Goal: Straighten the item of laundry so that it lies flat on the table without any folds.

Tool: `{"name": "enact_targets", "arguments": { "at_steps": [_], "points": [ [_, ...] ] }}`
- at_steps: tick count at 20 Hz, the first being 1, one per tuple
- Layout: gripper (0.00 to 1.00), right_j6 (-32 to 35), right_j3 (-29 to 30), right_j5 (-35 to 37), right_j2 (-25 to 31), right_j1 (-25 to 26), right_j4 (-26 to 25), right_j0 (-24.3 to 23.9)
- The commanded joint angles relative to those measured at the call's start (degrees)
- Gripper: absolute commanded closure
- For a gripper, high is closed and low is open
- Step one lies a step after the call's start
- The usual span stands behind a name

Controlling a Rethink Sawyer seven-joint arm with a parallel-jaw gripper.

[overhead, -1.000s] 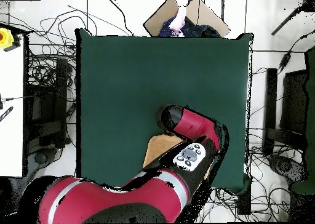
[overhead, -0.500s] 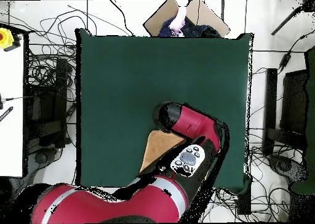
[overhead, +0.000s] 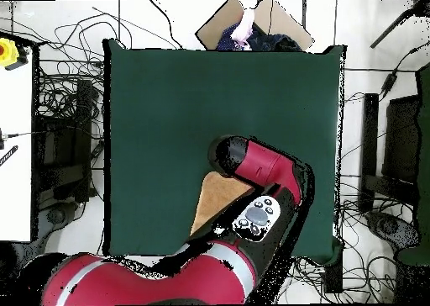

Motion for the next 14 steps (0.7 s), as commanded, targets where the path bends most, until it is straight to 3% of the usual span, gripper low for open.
{"name": "enact_targets", "arguments": {
  "at_steps": [1,14],
  "points": [
    [1.00,3.1,-6.3,-0.4,4.6,2.2,-2.6,0.3],
    [1.00,5.8,-10.7,1.3,2.3,5.8,-4.3,1.5]
  ]
}}
